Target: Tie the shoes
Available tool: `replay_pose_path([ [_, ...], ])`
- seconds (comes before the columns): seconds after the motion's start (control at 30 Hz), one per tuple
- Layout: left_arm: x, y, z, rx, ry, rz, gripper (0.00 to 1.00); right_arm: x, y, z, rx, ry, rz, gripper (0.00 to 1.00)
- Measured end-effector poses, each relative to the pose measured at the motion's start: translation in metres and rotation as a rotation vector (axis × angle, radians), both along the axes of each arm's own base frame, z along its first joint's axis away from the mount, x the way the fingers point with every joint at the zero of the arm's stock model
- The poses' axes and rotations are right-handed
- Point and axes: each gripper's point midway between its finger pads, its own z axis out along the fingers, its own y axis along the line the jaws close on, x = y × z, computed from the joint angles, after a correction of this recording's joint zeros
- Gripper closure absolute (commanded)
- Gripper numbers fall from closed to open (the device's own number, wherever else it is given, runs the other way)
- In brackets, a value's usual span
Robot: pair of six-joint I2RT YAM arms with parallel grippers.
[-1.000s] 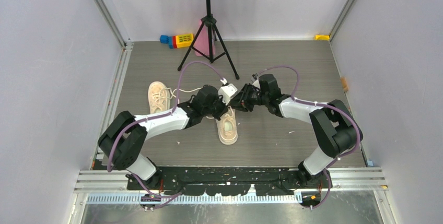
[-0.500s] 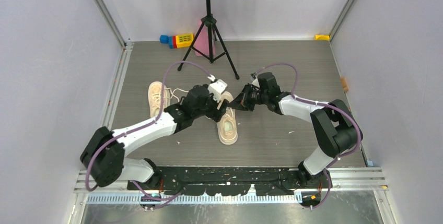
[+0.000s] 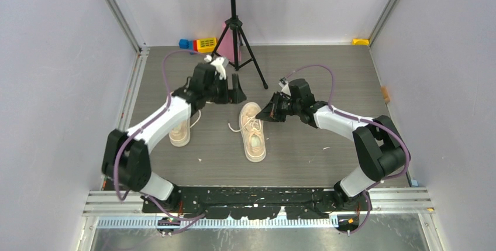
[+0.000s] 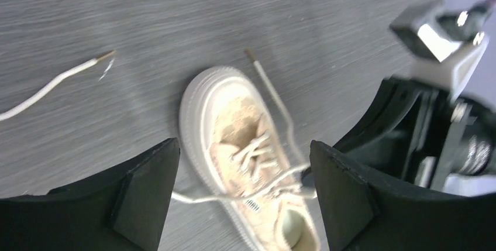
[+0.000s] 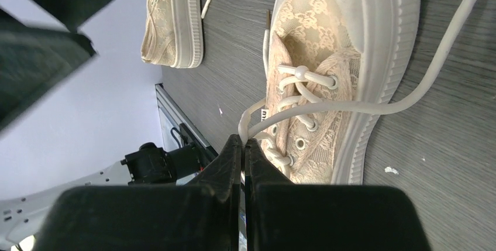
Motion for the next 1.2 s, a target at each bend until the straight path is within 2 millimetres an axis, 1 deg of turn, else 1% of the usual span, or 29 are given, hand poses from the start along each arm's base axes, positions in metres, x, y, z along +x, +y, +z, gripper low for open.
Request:
replay_pose_path([
  [0.03, 0.009, -0.005, 0.003, -0.026, 0.042, 0.000, 0.24, -0.001, 0.001, 0.001, -0.001, -0.006, 0.006, 1.00],
  [0.13, 0.022, -0.024, 0.002, -0.065, 0.169, -0.032, 0.30, -0.003, 0.002, 0.001, -0.005, -0.017, 0.018, 1.00],
  [0.2, 0.026, -0.038, -0.002, -0.078, 0.251, -0.075, 0.35, -0.003, 0.003, 0.001, -0.007, -0.021, 0.022, 1.00],
  [0.23, 0.025, -0.044, -0.006, -0.082, 0.300, -0.097, 0.36, -0.003, 0.003, 0.001, -0.008, -0.023, 0.024, 1.00],
  [0.33, 0.016, -0.056, -0.022, -0.080, 0.426, -0.147, 0.36, -0.004, 0.003, 0.001, -0.008, -0.028, 0.027, 1.00],
  [0.4, 0.003, -0.064, -0.036, -0.067, 0.518, -0.177, 0.37, -0.004, 0.003, 0.001, -0.009, -0.031, 0.027, 1.00],
  [0.47, -0.010, -0.070, -0.045, -0.056, 0.581, -0.202, 0.40, -0.004, 0.003, 0.001, -0.009, -0.031, 0.028, 1.00],
  [0.57, -0.028, -0.079, -0.053, -0.044, 0.653, -0.239, 0.44, -0.004, 0.003, 0.001, -0.009, -0.032, 0.030, 1.00],
  [0.67, -0.035, -0.088, -0.057, -0.034, 0.678, -0.264, 0.49, -0.009, 0.003, -0.001, -0.017, -0.013, 0.041, 1.00],
  [0.73, -0.037, -0.091, -0.058, -0.033, 0.692, -0.274, 0.54, -0.010, 0.003, -0.002, -0.020, -0.011, 0.042, 1.00],
  [0.87, -0.039, -0.096, -0.059, -0.023, 0.706, -0.292, 0.57, -0.012, 0.002, -0.004, -0.025, -0.003, 0.046, 1.00],
  [0.93, -0.040, -0.098, -0.062, -0.017, 0.715, -0.296, 0.62, -0.012, 0.002, -0.005, -0.028, 0.001, 0.046, 1.00],
  [0.97, -0.042, -0.098, -0.063, -0.014, 0.722, -0.297, 0.64, -0.013, 0.002, -0.005, -0.029, 0.001, 0.047, 1.00],
  [1.0, -0.043, -0.097, -0.064, -0.011, 0.727, -0.297, 0.64, -0.013, 0.002, -0.005, -0.028, 0.000, 0.049, 1.00],
  [1.17, -0.047, -0.096, -0.072, 0.006, 0.755, -0.306, 0.54, -0.015, 0.002, -0.006, -0.032, 0.001, 0.057, 1.00],
  [1.2, -0.047, -0.096, -0.074, 0.010, 0.764, -0.306, 0.57, -0.015, 0.002, -0.006, -0.033, 0.002, 0.057, 1.00],
])
